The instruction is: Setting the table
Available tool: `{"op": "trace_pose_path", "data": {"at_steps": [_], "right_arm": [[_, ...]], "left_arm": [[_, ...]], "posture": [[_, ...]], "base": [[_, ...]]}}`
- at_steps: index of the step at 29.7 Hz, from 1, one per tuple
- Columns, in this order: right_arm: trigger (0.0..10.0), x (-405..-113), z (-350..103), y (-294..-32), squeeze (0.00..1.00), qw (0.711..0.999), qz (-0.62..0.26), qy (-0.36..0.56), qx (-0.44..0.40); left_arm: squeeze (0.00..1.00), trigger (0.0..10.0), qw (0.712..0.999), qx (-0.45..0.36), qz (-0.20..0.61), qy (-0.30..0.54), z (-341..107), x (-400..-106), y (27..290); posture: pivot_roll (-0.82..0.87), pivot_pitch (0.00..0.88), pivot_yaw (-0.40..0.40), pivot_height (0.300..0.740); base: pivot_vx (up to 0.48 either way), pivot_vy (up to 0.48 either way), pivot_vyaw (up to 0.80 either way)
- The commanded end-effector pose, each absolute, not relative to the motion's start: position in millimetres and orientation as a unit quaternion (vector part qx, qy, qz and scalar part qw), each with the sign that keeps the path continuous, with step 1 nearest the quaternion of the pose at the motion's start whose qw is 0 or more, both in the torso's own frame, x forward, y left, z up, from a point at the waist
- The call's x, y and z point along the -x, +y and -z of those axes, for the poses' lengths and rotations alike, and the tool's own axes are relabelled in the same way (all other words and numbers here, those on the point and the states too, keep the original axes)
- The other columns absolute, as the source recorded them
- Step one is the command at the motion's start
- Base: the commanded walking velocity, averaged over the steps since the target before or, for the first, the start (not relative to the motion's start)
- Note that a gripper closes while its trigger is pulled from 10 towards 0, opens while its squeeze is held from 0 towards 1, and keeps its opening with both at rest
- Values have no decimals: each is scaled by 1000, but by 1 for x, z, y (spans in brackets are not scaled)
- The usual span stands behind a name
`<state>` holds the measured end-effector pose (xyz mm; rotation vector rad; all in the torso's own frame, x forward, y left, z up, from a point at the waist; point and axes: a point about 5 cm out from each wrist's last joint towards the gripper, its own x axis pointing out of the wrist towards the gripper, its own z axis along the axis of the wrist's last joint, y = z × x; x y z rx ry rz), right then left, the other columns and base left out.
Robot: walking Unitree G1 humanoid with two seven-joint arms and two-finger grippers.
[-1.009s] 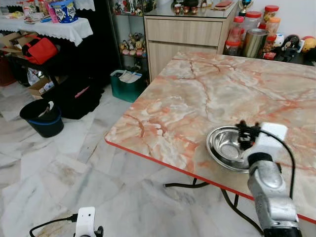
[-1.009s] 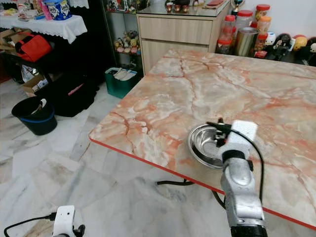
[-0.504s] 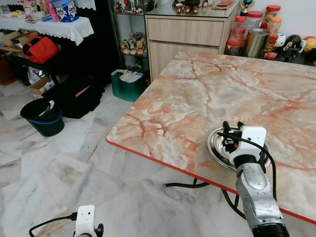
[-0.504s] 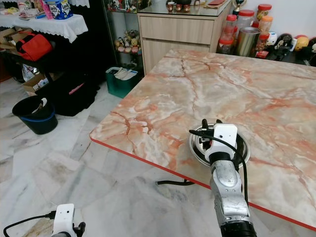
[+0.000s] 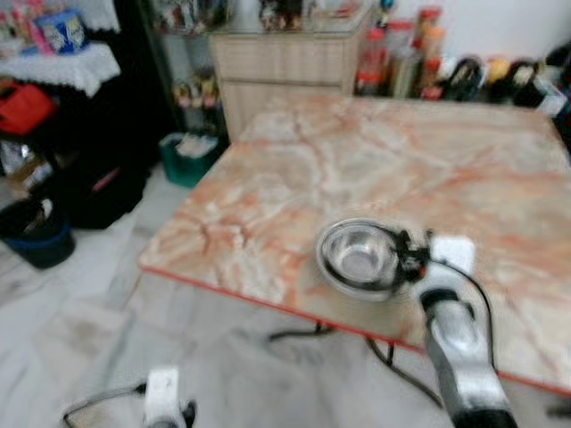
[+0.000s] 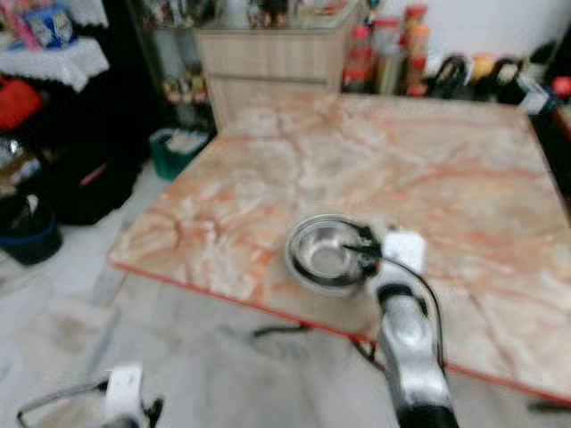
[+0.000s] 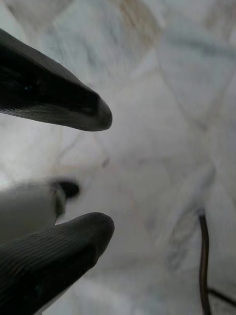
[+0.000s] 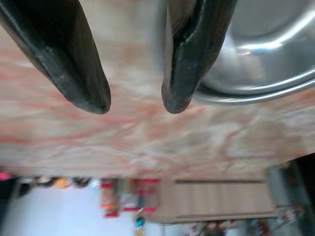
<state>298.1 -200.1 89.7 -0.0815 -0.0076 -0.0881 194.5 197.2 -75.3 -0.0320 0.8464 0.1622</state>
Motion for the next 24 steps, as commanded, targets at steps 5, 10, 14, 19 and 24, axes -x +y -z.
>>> {"op": "trace_pose_path", "data": {"at_steps": [5,10,14,19,24], "right_arm": [[10000,-301,-92,-192,0,998,42,-16,35],[10000,-301,-94,-190,0,998,38,-26,36],[10000,-300,-94,-190,0,998,37,-31,33],[10000,-295,-88,-189,0,998,33,-26,36],[10000,-292,-81,-191,0,998,39,-14,37]], "left_arm": [[0,10000,905,21,-96,413,77,-188,206],[0,10000,908,24,-96,408,75,-192,206],[0,10000,909,26,-95,404,74,-194,205],[0,10000,912,30,-96,398,72,-198,205],[0,10000,913,31,-96,395,71,-200,204]], "posture": [[-47,0,40,740],[-45,0,34,740],[-43,0,33,740],[-41,0,32,740],[-41,0,33,740]], "base": [[0,-439,0],[0,-418,-163],[0,-405,-234],[0,-377,0],[0,-366,0]]}}
